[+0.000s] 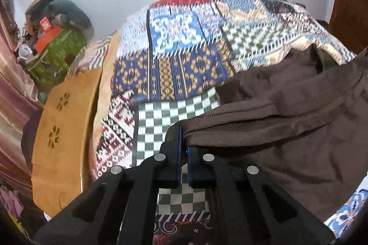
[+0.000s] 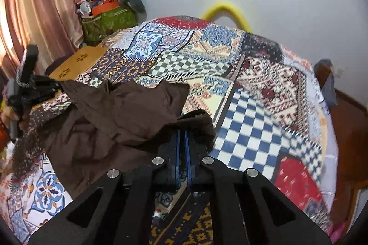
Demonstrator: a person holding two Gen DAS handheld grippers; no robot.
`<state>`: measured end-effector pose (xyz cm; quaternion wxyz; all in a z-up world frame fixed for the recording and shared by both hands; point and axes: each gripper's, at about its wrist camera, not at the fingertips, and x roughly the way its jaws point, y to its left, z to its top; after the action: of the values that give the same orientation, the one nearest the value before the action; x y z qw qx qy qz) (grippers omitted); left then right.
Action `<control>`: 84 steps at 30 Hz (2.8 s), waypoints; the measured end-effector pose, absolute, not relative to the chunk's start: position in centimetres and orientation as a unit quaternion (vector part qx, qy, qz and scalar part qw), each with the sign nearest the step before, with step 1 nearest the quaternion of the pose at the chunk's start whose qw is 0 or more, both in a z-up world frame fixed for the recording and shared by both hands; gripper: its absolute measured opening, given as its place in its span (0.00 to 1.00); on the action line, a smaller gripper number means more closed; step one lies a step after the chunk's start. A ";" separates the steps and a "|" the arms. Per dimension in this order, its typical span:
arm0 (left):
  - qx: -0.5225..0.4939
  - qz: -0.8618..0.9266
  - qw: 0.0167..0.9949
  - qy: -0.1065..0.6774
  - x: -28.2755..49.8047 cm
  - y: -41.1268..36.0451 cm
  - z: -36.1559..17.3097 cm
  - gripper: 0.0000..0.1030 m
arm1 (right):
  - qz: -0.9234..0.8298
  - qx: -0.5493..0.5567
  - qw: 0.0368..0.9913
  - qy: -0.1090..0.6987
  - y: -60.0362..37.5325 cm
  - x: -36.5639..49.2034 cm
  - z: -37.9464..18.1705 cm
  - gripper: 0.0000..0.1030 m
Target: Fold small clothes
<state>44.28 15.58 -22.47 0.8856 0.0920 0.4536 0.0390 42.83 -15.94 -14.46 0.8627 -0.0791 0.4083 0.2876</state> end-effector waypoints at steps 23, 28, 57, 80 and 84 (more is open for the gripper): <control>0.107 0.038 0.867 0.486 43.5 14.9 -26.2 0.03 | 0.292 -0.163 0.859 0.387 -15.5 43.3 -16.6 0.33; 0.100 0.040 0.872 0.477 43.5 14.9 -25.5 0.03 | 0.300 -0.140 0.858 0.393 -14.8 44.2 -16.8 0.06; -0.006 0.104 0.850 0.517 51.4 18.7 -25.9 0.29 | 0.192 -0.054 0.873 0.444 -16.5 50.7 -16.7 0.21; -0.028 0.055 0.840 0.539 38.1 16.0 -25.3 0.68 | 0.268 0.041 0.830 0.487 -17.8 37.9 -17.0 0.48; -0.076 0.048 0.832 0.547 37.3 15.9 -26.6 0.60 | 0.273 0.052 0.818 0.504 -17.5 37.3 -18.5 0.46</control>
<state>37.32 15.91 -26.60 0.8324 -0.0756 0.5469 0.0484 37.28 -17.50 -18.52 0.8178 0.0516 0.5041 0.2728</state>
